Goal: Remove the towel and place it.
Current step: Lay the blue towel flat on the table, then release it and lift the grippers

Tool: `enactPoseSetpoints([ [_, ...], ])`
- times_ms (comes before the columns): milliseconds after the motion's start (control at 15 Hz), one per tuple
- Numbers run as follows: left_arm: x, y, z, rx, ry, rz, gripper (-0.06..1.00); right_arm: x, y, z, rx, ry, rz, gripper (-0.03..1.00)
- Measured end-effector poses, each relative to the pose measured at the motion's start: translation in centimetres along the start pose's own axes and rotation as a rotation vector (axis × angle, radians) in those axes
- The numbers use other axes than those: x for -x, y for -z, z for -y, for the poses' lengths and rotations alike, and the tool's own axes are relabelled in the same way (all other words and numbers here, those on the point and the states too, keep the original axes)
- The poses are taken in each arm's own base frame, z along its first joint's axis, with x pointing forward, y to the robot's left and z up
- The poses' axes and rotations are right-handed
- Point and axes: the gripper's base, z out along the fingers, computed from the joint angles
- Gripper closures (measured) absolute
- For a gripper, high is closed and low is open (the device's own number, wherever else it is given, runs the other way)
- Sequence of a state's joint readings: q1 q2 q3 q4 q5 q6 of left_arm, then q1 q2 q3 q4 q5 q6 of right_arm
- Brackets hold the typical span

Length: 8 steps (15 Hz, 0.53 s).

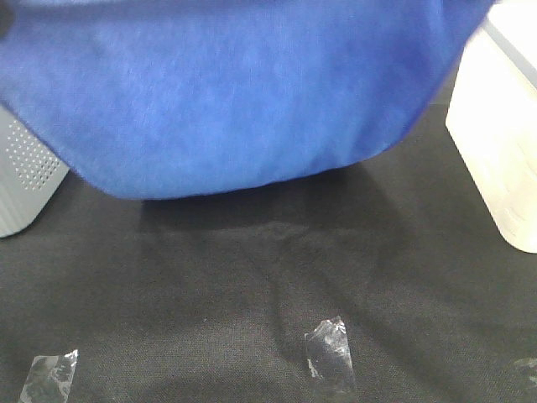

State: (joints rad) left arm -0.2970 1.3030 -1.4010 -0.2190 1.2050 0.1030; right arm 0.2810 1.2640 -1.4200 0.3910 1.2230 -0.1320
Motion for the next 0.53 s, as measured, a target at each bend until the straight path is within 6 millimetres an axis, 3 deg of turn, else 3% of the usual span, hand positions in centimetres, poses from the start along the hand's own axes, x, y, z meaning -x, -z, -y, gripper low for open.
enactPoseSetpoints([
  [200,-2.1,1.0,0.6,-0.040,0.014,0.010,0.94,-3.4,0.9,-0.7,0.040,-0.071,-0.004,0.94],
  [533,-6.1,1.0,1.4,-0.115,0.053,-0.026,0.94,-8.4,1.0,-1.2,0.094,-0.176,-0.039,0.94],
])
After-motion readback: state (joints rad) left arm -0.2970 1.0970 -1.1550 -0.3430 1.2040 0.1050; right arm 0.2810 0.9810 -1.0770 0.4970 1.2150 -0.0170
